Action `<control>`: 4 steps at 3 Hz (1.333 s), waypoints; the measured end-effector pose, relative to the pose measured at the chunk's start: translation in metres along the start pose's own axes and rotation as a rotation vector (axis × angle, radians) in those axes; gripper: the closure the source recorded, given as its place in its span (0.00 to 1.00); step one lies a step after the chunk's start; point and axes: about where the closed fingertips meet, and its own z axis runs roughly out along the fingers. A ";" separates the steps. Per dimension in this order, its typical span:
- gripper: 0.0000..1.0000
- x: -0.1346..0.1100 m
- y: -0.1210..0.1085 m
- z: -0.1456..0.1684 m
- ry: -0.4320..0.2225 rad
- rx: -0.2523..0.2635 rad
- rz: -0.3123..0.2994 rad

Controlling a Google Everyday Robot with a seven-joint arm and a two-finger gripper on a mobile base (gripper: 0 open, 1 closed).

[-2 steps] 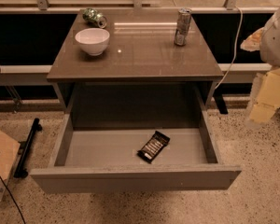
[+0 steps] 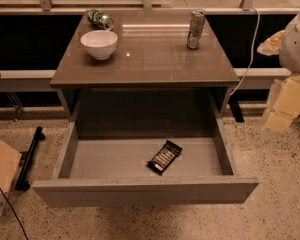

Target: Pick rxbar chocolate from top drawer and place on counter

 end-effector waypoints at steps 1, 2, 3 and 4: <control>0.00 -0.003 0.002 0.010 -0.085 0.030 0.010; 0.00 -0.005 0.002 0.025 -0.181 0.028 0.010; 0.00 -0.010 -0.001 0.041 -0.292 0.005 -0.002; 0.00 -0.010 -0.001 0.041 -0.292 0.005 -0.002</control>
Offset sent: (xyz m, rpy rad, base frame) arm 0.0135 0.0144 -0.0417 0.2893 -0.0962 0.0681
